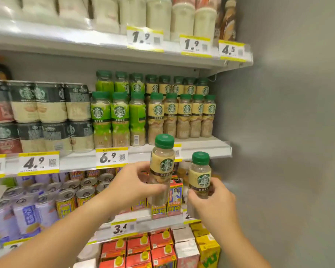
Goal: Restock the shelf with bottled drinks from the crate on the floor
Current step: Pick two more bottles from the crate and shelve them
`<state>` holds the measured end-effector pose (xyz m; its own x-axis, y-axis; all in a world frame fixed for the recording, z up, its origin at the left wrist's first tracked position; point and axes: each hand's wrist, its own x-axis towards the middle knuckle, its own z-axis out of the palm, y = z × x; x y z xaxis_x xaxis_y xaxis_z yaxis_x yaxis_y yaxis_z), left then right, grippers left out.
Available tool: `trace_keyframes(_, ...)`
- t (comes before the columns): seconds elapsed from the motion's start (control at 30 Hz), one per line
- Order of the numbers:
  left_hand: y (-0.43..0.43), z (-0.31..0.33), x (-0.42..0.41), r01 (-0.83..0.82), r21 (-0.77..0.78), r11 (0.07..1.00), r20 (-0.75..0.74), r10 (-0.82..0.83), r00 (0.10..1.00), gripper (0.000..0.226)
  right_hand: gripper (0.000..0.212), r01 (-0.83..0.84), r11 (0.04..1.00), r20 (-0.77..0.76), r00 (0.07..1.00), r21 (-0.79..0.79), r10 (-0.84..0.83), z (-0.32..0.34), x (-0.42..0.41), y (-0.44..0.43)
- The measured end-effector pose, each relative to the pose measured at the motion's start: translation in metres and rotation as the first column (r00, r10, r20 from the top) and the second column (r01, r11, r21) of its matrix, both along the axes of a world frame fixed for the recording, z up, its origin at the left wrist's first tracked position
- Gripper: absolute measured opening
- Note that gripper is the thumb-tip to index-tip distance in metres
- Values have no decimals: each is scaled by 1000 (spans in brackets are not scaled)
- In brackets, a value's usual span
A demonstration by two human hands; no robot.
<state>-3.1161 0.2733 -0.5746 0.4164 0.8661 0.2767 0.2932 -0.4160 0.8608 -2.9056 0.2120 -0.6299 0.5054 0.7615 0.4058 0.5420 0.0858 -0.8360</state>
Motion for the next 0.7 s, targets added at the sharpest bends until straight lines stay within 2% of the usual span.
trace_keyframes(0.13,13,66,29,-26,62,998,55,23,998,31,20,-20,999,19,1000,51,19,59,23,18)
trace_keyframes(0.27,36,113,54,-78,47,996,98,73,992,21,17,-44,996,27,999,82,42,109,43,44)
trace_keyframes(0.47,72,130,85,-223,25,975,144,217,966,18,19,-67,995,42,997,68,65,151,65,91)
trace_keyframes(0.6,87,117,100,-307,21,951,157,300,941,25,33,-77,997,32,997,15,76,154,72,120)
trace_keyframes(0.7,95,101,105,-371,19,928,178,362,915,26,60,-93,996,21,995,2,93,148,74,136)
